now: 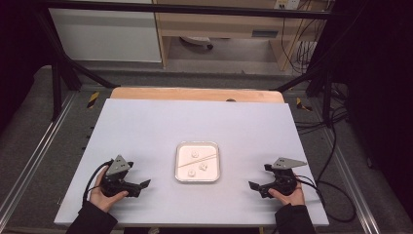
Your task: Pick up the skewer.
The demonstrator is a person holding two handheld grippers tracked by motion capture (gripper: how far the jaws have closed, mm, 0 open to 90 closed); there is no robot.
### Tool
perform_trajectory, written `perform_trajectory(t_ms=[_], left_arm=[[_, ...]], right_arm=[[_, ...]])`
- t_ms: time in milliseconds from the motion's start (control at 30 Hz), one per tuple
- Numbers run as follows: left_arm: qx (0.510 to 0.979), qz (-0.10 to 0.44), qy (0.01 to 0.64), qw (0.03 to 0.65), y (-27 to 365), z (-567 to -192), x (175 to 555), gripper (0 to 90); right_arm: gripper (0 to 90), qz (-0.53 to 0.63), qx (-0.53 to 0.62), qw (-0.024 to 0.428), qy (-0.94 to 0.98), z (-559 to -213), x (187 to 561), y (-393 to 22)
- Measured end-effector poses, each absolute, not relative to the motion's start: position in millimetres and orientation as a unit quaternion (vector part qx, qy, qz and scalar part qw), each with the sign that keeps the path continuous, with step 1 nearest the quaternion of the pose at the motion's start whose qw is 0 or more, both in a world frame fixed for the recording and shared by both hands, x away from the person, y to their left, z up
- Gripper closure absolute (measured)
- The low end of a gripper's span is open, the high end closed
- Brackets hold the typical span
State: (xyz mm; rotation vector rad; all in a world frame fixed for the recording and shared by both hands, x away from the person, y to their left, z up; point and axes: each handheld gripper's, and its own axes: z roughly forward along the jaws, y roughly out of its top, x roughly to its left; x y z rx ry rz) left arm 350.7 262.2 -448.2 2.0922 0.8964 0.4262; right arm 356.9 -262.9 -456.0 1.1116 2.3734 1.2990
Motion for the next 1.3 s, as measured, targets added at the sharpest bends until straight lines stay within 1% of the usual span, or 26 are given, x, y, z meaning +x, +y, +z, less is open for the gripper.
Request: perform_trajectory(t_ms=[667,1300], left_arm=[[0.834,0.164,0.341,0.402,253,-443,352,5.6],[0.845,0.166,0.323,0.393,223,-426,359,6.5]], right_arm=[[1.1,0.439,0.38,0.11,0.807,-455,357,-263],[1.2,0.436,0.375,0.112,0.81,-455,357,-263]])
